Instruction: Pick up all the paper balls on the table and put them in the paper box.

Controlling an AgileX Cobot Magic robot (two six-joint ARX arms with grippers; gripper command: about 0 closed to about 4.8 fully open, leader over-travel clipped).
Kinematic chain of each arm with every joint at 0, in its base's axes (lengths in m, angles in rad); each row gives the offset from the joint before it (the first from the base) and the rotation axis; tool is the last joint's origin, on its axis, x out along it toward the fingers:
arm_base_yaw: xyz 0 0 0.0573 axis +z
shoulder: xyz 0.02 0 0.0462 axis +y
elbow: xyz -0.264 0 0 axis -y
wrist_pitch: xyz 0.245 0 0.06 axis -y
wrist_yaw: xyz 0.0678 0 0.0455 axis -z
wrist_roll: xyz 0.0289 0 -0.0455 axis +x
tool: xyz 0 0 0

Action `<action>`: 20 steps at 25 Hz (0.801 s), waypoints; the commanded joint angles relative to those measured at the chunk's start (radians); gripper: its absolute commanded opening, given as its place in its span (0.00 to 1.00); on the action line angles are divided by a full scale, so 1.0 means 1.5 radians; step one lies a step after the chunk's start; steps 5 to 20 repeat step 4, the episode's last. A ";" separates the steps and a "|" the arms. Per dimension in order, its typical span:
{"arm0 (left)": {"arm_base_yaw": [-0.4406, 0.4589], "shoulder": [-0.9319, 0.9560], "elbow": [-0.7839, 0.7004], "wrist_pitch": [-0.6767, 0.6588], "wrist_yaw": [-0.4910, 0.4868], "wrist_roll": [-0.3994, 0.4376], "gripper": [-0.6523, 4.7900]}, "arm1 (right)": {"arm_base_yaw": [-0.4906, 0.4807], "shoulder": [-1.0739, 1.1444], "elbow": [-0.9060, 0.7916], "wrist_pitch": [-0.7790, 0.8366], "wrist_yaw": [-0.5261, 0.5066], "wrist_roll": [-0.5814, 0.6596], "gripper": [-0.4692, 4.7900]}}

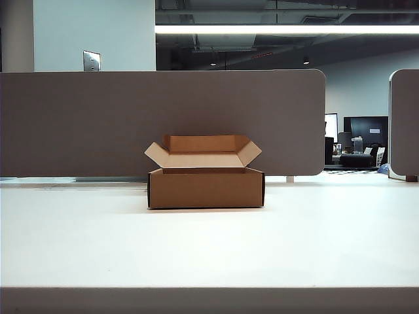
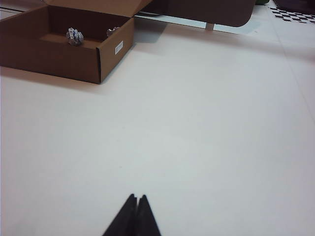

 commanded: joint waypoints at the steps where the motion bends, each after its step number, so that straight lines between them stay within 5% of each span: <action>1: -0.001 0.000 0.002 0.007 0.003 0.002 0.11 | 0.000 -0.001 -0.004 0.010 0.001 0.003 0.13; 20: -0.001 0.000 0.002 0.007 0.003 0.002 0.11 | 0.000 -0.001 -0.004 0.010 0.001 0.003 0.13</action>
